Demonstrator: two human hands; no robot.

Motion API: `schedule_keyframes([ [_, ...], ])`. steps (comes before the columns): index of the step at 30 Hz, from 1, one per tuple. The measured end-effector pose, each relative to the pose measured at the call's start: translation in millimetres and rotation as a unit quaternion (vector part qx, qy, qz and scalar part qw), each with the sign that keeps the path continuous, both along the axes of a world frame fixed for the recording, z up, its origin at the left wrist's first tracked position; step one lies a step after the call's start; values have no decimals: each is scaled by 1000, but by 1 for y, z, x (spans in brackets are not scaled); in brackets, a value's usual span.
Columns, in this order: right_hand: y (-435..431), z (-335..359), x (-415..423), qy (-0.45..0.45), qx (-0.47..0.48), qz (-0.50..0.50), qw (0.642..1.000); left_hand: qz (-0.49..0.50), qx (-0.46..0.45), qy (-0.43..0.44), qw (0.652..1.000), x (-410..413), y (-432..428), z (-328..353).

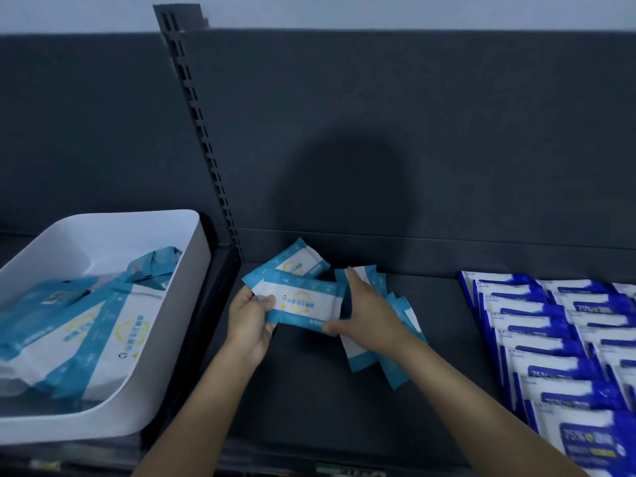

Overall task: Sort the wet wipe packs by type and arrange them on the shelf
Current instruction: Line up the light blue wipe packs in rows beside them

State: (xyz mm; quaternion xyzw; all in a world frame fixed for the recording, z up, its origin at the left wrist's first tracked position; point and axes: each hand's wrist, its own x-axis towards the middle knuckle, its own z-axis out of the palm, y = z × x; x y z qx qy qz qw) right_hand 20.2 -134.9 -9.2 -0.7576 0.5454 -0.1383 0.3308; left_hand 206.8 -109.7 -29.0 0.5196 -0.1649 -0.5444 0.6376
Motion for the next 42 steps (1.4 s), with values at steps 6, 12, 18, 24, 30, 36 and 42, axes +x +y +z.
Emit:
schedule_keyframes([
  [6,-19,-5,-7,-28,-17,-60,998,-67,8,-86,994,5,4,-6],
  [12,-38,-14,-41,62,33,-88,994,-83,87,-466,877,12,1,-25],
  [18,-42,-11,-43,-22,107,-134,985,-373,-6,-717,589,10,-12,-17],
  [24,-45,-18,-40,-10,108,-173,979,-316,-32,-751,579,8,-28,-11],
  [30,-46,-19,-50,-78,115,-220,965,-194,-21,-675,711,12,-42,-11],
  [36,-48,-17,-51,-197,80,-207,955,-316,90,-610,721,13,-55,-2],
  [42,-48,-2,-48,-307,59,-179,933,-358,101,-469,801,18,-53,-3],
])
